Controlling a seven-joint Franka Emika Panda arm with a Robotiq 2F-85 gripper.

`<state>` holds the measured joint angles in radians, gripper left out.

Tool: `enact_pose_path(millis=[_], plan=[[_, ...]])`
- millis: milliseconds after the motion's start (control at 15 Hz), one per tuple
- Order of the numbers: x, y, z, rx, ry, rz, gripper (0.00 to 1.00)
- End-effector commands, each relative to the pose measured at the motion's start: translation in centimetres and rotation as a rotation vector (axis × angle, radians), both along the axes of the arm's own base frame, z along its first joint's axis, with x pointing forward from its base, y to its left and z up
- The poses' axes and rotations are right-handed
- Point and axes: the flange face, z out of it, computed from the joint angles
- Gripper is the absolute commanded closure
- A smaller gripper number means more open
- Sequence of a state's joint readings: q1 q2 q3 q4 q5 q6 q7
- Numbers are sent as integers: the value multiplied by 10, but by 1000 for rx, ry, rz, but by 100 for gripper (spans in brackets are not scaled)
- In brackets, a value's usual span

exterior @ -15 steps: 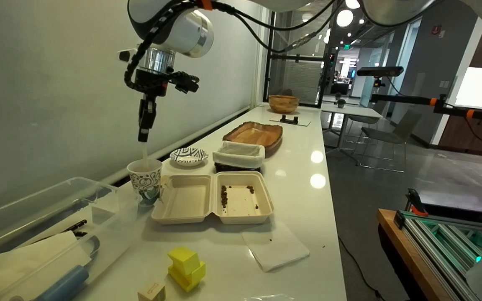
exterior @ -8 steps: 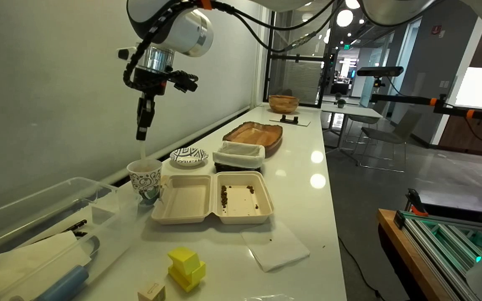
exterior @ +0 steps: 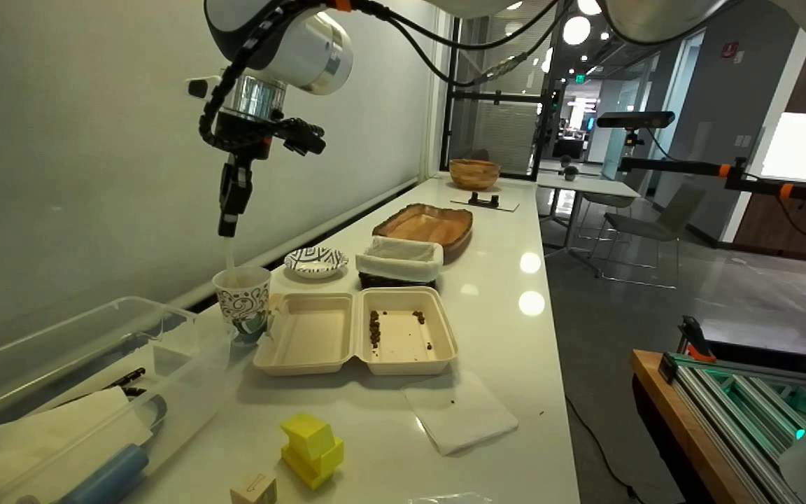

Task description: Stir the contents of the paper cup with the plastic spoon

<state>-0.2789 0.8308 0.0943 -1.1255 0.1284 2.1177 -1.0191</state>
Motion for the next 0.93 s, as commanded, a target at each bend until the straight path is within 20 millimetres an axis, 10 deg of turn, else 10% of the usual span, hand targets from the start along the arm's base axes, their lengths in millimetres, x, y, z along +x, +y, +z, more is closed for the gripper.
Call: enact_pose_path(millis=[0, 867], plan=[[-2, 4, -2, 28, 21, 28, 99], [-11, -17, -6, -27, 82, -9, 99]])
